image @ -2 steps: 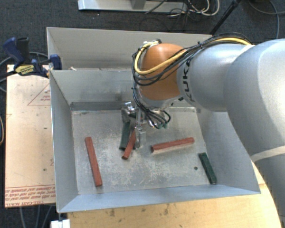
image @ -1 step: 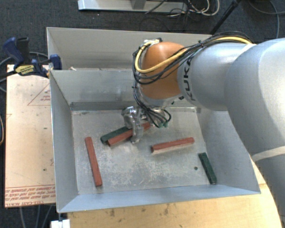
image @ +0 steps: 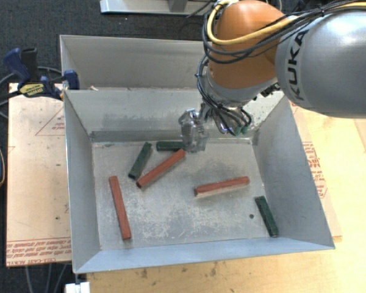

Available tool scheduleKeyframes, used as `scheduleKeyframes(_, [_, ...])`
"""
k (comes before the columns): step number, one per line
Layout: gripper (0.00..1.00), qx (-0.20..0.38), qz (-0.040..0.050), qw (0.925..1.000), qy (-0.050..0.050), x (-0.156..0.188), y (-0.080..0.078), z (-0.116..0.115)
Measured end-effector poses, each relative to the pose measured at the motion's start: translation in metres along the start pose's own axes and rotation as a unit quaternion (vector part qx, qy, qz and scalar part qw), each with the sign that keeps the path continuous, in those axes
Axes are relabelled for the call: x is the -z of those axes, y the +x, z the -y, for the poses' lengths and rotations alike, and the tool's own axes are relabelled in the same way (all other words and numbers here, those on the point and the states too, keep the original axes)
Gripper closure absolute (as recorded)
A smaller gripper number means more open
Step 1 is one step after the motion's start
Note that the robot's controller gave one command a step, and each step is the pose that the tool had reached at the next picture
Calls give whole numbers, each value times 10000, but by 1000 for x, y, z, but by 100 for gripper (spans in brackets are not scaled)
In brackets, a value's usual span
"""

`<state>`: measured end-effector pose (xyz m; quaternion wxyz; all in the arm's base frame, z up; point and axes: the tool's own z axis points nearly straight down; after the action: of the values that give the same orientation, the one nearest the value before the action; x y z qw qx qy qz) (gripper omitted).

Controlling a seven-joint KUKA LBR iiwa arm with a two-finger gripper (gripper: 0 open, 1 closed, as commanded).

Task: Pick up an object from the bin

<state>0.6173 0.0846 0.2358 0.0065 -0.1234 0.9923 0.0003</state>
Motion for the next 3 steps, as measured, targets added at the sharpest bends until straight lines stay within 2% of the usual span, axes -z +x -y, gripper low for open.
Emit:
scheduleKeyframes(1, [0, -5, -45, 10000, -8, -5, 2, 0])
scheduleKeyframes(2, [0, 157, 7, 9999, 7, 80, -9, 24])
scheduleKeyframes(3, [0, -1960, -81, 9806, 2, -33, 7, 11])
